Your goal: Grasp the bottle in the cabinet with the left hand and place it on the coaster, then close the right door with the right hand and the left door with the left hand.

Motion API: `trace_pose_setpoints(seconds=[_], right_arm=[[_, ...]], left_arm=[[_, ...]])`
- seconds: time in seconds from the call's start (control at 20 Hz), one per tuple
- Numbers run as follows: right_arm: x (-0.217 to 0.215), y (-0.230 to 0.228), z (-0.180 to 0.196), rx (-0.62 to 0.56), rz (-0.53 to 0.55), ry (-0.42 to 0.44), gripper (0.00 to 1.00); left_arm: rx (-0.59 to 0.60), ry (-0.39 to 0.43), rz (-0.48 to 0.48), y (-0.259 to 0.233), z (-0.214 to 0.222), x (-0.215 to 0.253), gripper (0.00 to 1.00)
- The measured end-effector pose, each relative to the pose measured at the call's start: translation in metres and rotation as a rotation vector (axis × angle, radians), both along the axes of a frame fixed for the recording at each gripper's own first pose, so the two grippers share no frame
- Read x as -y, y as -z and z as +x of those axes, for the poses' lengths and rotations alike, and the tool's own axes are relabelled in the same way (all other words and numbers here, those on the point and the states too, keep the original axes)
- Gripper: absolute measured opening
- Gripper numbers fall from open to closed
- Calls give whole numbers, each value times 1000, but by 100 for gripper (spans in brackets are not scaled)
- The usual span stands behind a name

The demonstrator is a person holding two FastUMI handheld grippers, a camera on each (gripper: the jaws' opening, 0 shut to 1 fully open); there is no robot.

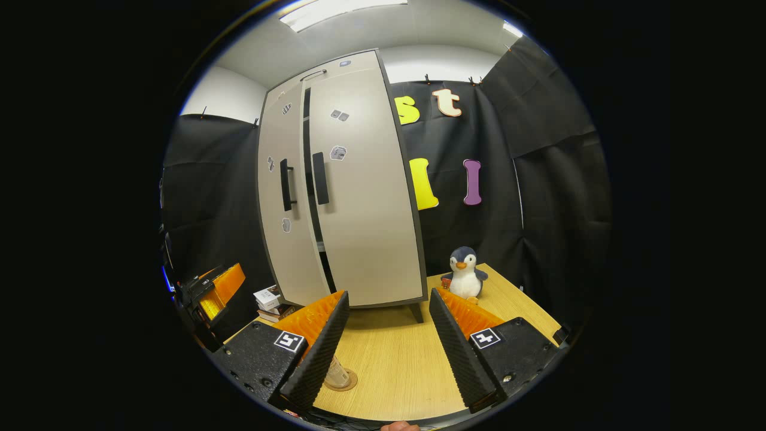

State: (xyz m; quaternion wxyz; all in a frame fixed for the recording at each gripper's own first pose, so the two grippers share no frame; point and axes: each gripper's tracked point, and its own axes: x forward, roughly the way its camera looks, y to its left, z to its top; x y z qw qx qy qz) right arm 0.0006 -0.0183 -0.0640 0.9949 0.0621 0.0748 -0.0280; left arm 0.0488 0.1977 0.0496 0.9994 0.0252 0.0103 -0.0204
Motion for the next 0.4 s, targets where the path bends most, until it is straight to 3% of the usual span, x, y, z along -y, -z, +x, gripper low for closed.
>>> trace_pose_setpoints(seconds=[0.4], right_arm=[[-1,-5,6,8,-11,-8,83]], left_arm=[[-4,14,-16,1,0,2,95]])
